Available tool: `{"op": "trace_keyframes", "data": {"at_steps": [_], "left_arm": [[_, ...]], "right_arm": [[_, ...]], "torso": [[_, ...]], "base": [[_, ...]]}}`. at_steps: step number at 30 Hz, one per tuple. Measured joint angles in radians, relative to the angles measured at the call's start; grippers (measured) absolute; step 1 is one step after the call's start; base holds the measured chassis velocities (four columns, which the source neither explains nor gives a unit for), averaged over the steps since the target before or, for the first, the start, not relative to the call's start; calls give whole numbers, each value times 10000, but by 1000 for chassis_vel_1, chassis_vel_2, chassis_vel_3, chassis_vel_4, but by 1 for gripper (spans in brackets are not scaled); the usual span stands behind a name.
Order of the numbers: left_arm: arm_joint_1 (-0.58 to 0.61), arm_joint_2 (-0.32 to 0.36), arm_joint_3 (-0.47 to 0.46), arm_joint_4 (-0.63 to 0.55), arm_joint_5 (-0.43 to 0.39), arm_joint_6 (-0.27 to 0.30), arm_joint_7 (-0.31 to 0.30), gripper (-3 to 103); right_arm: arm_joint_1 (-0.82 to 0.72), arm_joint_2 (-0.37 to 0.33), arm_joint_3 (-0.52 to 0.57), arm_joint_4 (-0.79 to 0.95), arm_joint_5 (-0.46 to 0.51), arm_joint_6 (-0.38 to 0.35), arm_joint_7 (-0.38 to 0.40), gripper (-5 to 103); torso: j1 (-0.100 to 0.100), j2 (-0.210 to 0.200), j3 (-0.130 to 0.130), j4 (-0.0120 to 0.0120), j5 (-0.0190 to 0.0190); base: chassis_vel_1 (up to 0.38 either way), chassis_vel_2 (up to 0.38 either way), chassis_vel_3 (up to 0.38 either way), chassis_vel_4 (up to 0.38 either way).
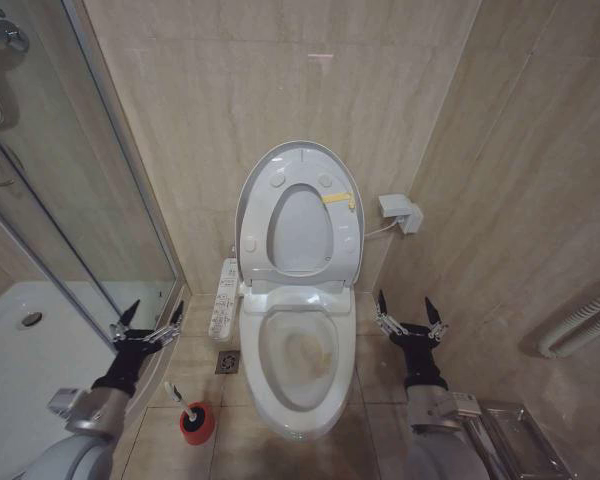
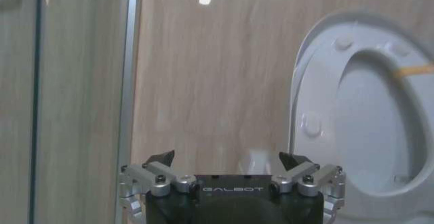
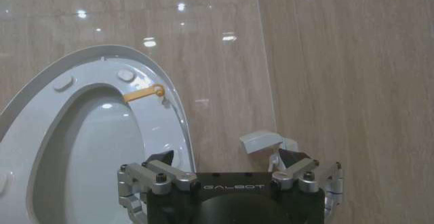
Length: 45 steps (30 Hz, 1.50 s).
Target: Open the toilet lid, clean the toilet bowl with a toilet brush, close the toilet lid, and flush.
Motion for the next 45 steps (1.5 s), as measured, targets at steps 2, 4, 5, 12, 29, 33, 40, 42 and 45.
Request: {"op": "trace_keyframes", "data": {"at_steps": [2, 4, 5, 12, 29, 33, 40, 42, 45], "left_arm": [[-214, 72, 353, -28, -132, 825, -575, 100], [-318, 118, 560, -53, -182, 1155, -870, 100], [-386, 159, 764, -114, -186, 1355, -1096, 100], [-135, 259, 839, -877, 169, 1314, -1364, 100], [427, 252, 733, -284, 1140, -1909, -869, 100], [656, 42, 903, 461, 1167, -2383, -907, 100], [1009, -497, 1257, 1448, 2000, -2991, -1391, 100], [1082, -597, 1287, 1586, 2103, -2991, -1522, 100], [1226, -872, 1281, 2083, 2245, -2871, -1702, 100]], "right_arm": [[0, 0, 0, 0, 0, 0, 0, 100], [0, 0, 0, 0, 0, 0, 0, 100], [0, 0, 0, 0, 0, 0, -1, 100], [0, 0, 0, 0, 0, 0, 1, 100], [0, 0, 1, 0, 0, 0, 1, 100], [0, 0, 0, 0, 0, 0, 1, 100], [-1, 0, 0, 0, 0, 0, 0, 100], [0, 0, 0, 0, 0, 0, 0, 100], [-1, 0, 0, 0, 0, 0, 0, 100]], "torso": [[0, 0, 0, -1, 0], [0, 0, 0, 1, 1], [1, 0, 0, -6, -2], [0, 0, 0, 1, 0], [0, 0, 0, -3, -1], [0, -1, 0, 1, -1], [0, -1, 0, -2, 0], [0, -1, 0, 1, 0], [0, 0, 0, 0, 0]], "base": [[0, 0, 0, 0], [0, 0, 0, 0], [0, 0, 0, 0], [0, 0, 0, 0], [0, 0, 0, 0], [0, 0, 0, 0], [0, 0, 0, 0], [0, 0, 0, 0], [0, 0, 0, 0]]}}
